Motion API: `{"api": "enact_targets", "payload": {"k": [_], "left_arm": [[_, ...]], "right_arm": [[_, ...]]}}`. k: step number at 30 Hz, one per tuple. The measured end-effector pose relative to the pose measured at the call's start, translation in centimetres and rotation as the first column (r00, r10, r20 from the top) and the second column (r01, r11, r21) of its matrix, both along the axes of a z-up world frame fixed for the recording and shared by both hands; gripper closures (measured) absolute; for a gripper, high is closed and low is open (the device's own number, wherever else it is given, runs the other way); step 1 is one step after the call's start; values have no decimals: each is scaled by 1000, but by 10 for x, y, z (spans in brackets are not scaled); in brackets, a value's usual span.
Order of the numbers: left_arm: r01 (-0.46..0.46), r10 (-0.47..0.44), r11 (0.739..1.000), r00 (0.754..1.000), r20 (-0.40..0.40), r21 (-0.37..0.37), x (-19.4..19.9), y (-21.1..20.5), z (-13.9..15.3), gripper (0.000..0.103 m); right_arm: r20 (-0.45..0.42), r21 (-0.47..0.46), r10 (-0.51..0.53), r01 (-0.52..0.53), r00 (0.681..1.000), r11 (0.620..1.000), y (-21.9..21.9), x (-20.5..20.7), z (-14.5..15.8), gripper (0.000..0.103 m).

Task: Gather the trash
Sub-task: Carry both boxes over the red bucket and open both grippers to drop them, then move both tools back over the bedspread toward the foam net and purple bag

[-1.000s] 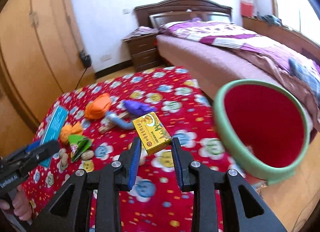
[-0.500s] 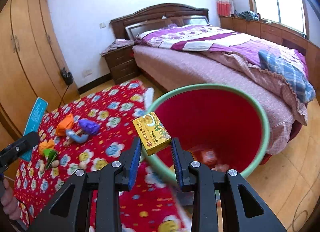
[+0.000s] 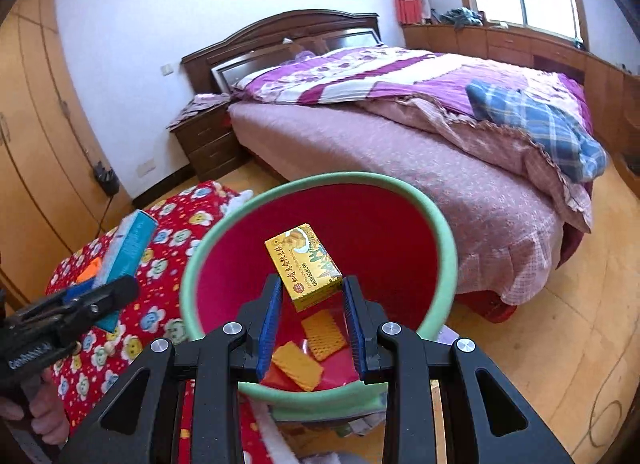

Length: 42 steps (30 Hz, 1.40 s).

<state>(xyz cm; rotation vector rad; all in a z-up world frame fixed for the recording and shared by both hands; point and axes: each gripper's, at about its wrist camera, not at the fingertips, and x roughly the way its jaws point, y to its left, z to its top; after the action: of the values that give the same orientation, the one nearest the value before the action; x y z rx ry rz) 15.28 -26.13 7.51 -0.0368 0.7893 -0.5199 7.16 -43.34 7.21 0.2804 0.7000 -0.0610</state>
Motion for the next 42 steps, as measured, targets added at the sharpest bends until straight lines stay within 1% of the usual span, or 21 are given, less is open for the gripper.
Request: {"api": "enact_targets", "payload": {"k": [8,10,12,15,19,21,26,31,35,37,39,42], "left_arm": [[69,-67,997,997,-39,37,8,-33,-14,53],[67,-65,997,997,-42,48,9,-37,-15,52],[61,-58,997,997,-43,55,10,-38,-17,46],[50,-47,998,998,-51,46,12,-37,-20,46],[24,-22,1000,998,-60,21,13,-27,-20,46],[15,-13,1000,998,-62,21,12,-22,-19,46],[-11,12,1000,998,-56,22,5,-6,-13,46],[-36,37,999,998,-46,18,-3,13,-5,46],[-62,63,998,997,-32,14,-9,29,1,46],[-79,79,997,997,-25,12,-13,39,4,46],[-96,96,995,995,-20,10,-18,48,6,46],[-119,119,993,993,-16,13,-22,61,7,46]], "right_arm": [[-26,46,-26,27,999,999,-20,1,-16,71],[-25,66,-28,29,999,997,-23,1,-19,71],[-23,79,-25,26,999,997,-25,1,-20,71],[-20,85,-31,32,999,996,-26,0,-21,70],[-20,98,-34,36,999,995,-27,-3,-22,67],[-13,103,-34,35,999,994,-26,-5,-21,65],[3,114,-28,28,1000,993,-22,-7,-18,64],[26,112,-6,3,1000,994,-10,-12,-10,58],[46,116,16,-21,999,993,-1,-14,-4,57],[55,111,24,-30,998,993,6,-16,-1,51],[62,111,35,-41,998,993,13,-18,2,49],[60,110,56,-62,997,992,25,-20,4,48]]}}
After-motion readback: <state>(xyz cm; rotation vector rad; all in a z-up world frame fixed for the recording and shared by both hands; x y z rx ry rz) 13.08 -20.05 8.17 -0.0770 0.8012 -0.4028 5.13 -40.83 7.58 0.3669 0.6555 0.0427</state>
